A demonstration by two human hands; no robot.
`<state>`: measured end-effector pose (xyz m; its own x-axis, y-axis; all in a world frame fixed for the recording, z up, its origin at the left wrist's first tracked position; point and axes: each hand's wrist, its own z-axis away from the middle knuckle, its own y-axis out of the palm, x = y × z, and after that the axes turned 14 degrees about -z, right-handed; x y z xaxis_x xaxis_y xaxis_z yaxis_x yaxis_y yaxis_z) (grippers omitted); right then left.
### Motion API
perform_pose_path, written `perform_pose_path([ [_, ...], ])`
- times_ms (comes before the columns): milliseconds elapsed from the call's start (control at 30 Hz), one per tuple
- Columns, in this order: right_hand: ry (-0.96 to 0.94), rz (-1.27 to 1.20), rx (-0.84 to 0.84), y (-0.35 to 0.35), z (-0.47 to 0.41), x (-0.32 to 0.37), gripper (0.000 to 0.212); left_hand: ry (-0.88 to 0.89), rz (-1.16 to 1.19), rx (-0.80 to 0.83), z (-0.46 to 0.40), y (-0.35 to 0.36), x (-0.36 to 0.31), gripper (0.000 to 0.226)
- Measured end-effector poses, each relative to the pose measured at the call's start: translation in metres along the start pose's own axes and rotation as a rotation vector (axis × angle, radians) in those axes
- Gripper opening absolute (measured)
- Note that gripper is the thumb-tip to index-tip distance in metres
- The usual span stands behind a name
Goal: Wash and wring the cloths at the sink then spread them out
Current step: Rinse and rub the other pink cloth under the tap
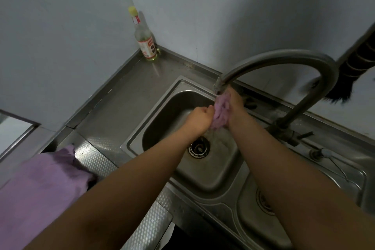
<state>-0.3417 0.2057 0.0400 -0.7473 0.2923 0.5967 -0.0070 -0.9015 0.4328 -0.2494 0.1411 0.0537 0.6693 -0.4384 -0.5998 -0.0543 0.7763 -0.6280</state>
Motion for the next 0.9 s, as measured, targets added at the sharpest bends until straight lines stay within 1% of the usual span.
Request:
perform_pose_path([
  [33, 0.01, 0.105, 0.02, -0.008, -0.003, 0.002, 0.035, 0.004, 0.047, 0.093, 0.002, -0.008, 0.004, 0.049],
  [100, 0.013, 0.295, 0.072, -0.024, -0.005, 0.009, 0.04, 0.043, 0.168, 0.198, -0.003, -0.028, 0.017, 0.049],
  [167, -0.049, 0.429, 0.201, -0.035, -0.001, 0.015, 0.039, 0.057, 0.335, 0.281, -0.018, -0.047, 0.035, 0.049],
  [200, -0.08, 0.506, 0.274, -0.04, 0.002, 0.018, 0.037, 0.054, 0.415, 0.312, -0.023, -0.056, 0.043, 0.045],
  [267, -0.145, 0.766, 0.416, -0.045, 0.015, 0.026, 0.032, 0.018, 0.565, 0.328, -0.03, -0.07, 0.049, 0.026],
  [300, -0.151, 0.931, 0.476, -0.047, 0.02, 0.029, 0.04, 0.001, 0.586, 0.311, -0.03, -0.076, 0.048, 0.016],
  [333, -0.134, 1.078, 0.531, -0.048, 0.023, 0.03, 0.058, 0.001, 0.559, 0.281, -0.031, -0.08, 0.047, 0.01],
  [367, -0.092, 1.223, 0.582, -0.049, 0.025, 0.028, 0.076, 0.0, 0.503, 0.241, -0.03, -0.082, 0.045, 0.009],
  [400, -0.051, 1.356, 0.621, -0.05, 0.029, 0.026, 0.086, 0.01, 0.405, 0.195, -0.03, -0.084, 0.043, 0.01],
  [433, -0.03, 1.453, 0.634, -0.05, 0.032, 0.025, 0.084, 0.023, 0.261, 0.143, -0.029, -0.084, 0.041, 0.012],
  [467, -0.044, 1.499, 0.61, -0.053, 0.027, 0.024, 0.07, 0.044, 0.11, 0.092, -0.029, -0.082, 0.04, 0.014],
  [500, -0.09, 1.446, 0.536, -0.055, 0.019, 0.025, 0.047, 0.056, 0.018, 0.052, -0.028, -0.078, 0.04, 0.015],
  [533, -0.129, 1.272, 0.428, -0.056, 0.01, 0.026, 0.027, 0.05, 0.008, 0.016, -0.03, -0.072, 0.042, 0.015],
  [567, -0.143, 0.993, 0.327, -0.055, 0.002, 0.029, 0.018, 0.007, 0.078, -0.005, -0.031, -0.064, 0.042, 0.013],
  [600, -0.134, 0.695, 0.258, -0.051, -0.001, 0.031, 0.021, -0.068, 0.218, -0.008, -0.032, -0.053, 0.039, 0.01],
  [633, -0.117, 0.47, 0.25, -0.046, 0.0, 0.029, 0.03, -0.174, 0.391, 0.026, -0.03, -0.045, 0.034, 0.012],
  [667, -0.108, 0.33, 0.305, -0.037, 0.008, 0.023, 0.037, -0.256, 0.519, 0.066, -0.027, -0.036, 0.026, 0.02],
  [700, -0.121, 0.261, 0.393, -0.028, 0.019, 0.01, 0.042, -0.281, 0.605, 0.087, -0.022, -0.028, 0.015, 0.029],
  [733, -0.165, 0.258, 0.479, -0.021, 0.032, -0.004, 0.043, -0.272, 0.672, 0.086, -0.019, -0.02, 0.004, 0.035],
  [767, -0.254, 0.321, 0.542, -0.016, 0.045, -0.017, 0.043, -0.233, 0.672, 0.07, -0.016, -0.011, -0.006, 0.035],
  [800, -0.374, 0.421, 0.567, -0.015, 0.051, -0.027, 0.044, -0.183, 0.677, 0.07, -0.013, -0.002, -0.013, 0.034],
  [833, -0.495, 0.506, 0.575, -0.014, 0.053, -0.031, 0.045, -0.184, 0.757, 0.082, -0.009, 0.006, -0.022, 0.035],
  [867, -0.597, 0.577, 0.539, -0.014, 0.051, -0.029, 0.04, -0.204, 0.833, 0.091, -0.007, 0.014, -0.024, 0.036],
  [900, -0.68, 0.631, 0.479, -0.013, 0.047, -0.025, 0.029, -0.202, 0.837, 0.102, -0.005, 0.02, -0.026, 0.036],
])
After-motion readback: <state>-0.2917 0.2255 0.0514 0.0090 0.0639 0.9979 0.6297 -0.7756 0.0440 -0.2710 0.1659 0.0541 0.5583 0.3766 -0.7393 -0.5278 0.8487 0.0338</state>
